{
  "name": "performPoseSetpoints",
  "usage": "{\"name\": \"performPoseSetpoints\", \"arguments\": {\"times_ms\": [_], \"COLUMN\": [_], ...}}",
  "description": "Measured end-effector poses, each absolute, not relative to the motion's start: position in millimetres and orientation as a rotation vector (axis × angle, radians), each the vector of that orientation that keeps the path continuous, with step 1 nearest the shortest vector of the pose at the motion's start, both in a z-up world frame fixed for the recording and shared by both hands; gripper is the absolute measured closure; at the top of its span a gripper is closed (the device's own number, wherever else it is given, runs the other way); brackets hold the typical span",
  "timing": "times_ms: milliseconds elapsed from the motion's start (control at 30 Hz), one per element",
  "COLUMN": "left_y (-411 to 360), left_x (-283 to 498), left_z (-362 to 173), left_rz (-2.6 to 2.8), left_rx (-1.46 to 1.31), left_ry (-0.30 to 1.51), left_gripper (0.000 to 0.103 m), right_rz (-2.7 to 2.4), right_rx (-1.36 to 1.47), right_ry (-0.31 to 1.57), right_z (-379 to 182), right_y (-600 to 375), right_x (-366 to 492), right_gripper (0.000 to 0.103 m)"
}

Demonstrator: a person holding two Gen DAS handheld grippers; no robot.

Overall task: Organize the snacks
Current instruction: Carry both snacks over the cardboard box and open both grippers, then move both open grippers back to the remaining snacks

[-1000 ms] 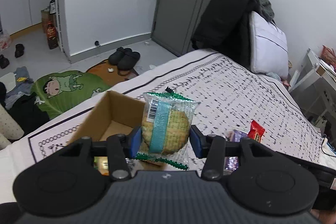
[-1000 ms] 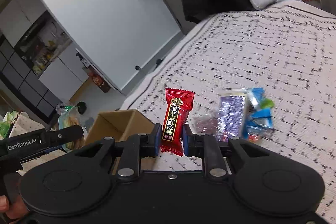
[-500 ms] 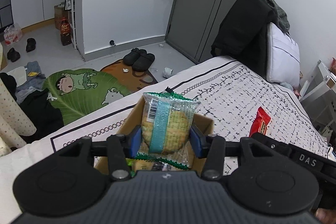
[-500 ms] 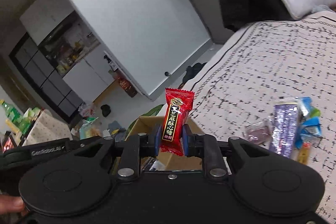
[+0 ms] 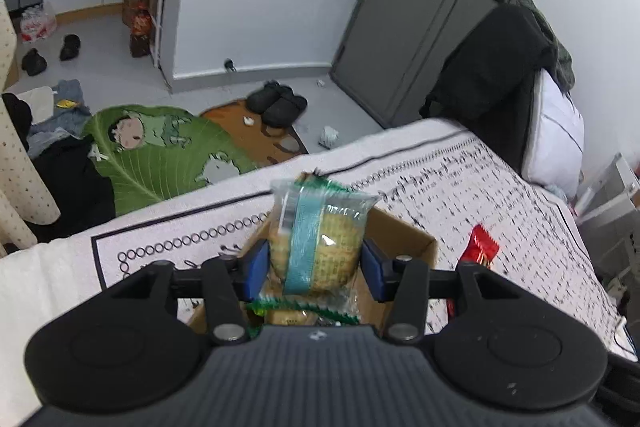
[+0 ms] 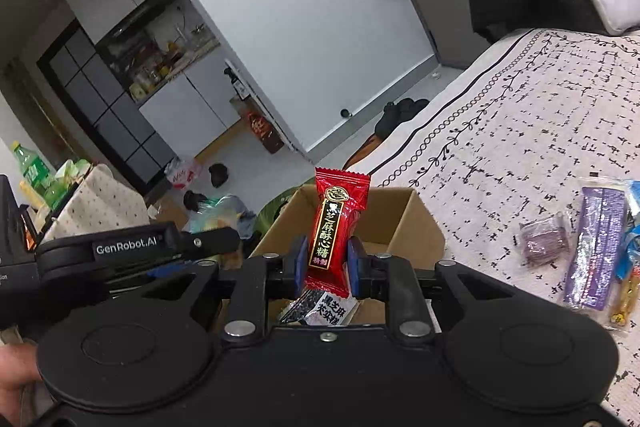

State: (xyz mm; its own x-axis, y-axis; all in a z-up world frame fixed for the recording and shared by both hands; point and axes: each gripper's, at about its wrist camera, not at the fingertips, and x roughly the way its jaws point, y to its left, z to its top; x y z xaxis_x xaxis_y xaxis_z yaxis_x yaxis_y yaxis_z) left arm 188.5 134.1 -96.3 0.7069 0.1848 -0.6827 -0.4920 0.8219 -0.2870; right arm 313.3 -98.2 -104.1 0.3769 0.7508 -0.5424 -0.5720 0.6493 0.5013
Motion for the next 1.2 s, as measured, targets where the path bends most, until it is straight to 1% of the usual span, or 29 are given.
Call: {"name": "performPoseSetpoints", "arguments": {"times_ms": [67,200,300,367,467,500,533,567,667,767,800,833,967,1200], "left_y": [132,134,140,142,139,136,133,130,120,118,117,117,109,76], "left_x": [190,192,190,189,187,187,188,188,189,189,189,189,186,186], "left_z": [-97,-101,-104,-104,-103,-102,-102,-101,-97,-94,-93,-92,-88,-76], "left_rz": [0.381,0.361,0.361,0.358,0.363,0.365,0.368,0.371,0.369,0.395,0.407,0.410,0.375,0.309], "left_rx": [-0.464,-0.476,-0.505,-0.518,-0.501,-0.486,-0.466,-0.446,-0.388,-0.368,-0.368,-0.373,-0.402,-0.363], "left_ry": [0.689,0.698,0.705,0.706,0.701,0.701,0.704,0.706,0.697,0.706,0.710,0.708,0.708,0.710], "left_gripper": [0.052,0.051,0.047,0.044,0.041,0.040,0.036,0.032,0.029,0.027,0.027,0.027,0.024,0.020], "right_rz": [0.859,0.865,0.879,0.888,0.887,0.878,0.870,0.860,0.813,0.764,0.750,0.745,0.754,0.736], "right_rx": [0.242,0.230,0.221,0.217,0.216,0.216,0.216,0.218,0.229,0.205,0.189,0.183,0.176,0.170], "right_ry": [0.825,0.822,0.828,0.827,0.827,0.824,0.820,0.819,0.832,0.841,0.848,0.856,0.870,0.886], "right_z": [-104,-103,-104,-104,-101,-99,-98,-97,-94,-88,-85,-83,-76,-68], "right_y": [-95,-91,-86,-85,-87,-89,-91,-94,-106,-118,-121,-126,-144,-161], "right_x": [312,309,306,305,301,300,300,300,302,303,303,302,296,295], "right_gripper": [0.082,0.082,0.077,0.075,0.061,0.055,0.052,0.052,0.050,0.041,0.035,0.032,0.031,0.028]}}
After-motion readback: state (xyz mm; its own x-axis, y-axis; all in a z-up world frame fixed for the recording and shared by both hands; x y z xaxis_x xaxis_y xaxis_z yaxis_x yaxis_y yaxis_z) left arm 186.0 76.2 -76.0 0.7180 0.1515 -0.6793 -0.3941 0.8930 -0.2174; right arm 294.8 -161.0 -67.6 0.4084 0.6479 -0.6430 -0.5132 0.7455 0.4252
